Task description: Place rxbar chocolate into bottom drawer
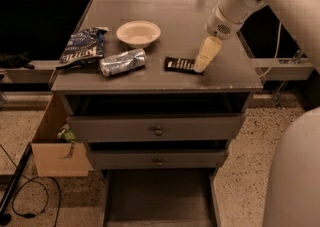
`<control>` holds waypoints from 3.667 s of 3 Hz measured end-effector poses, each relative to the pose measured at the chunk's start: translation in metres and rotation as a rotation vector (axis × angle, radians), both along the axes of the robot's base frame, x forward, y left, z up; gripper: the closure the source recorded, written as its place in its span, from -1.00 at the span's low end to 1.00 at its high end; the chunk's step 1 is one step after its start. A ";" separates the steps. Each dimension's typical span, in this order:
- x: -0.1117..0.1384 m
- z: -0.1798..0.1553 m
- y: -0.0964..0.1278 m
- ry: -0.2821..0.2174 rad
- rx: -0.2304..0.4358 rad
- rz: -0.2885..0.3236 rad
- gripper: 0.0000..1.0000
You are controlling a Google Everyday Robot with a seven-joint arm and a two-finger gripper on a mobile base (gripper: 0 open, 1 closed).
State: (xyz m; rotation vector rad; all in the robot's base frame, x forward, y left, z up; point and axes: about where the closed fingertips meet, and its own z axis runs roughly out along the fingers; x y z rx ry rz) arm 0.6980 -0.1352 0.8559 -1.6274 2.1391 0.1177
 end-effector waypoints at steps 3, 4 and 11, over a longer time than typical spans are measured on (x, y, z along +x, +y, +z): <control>0.005 -0.028 0.004 0.049 0.051 -0.008 -1.00; 0.005 -0.028 0.004 0.049 0.051 -0.008 -0.62; -0.048 0.022 -0.027 -0.011 0.070 0.009 1.00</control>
Offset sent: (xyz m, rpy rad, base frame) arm 0.0076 0.0002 -0.0281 0.0768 0.0488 -0.0176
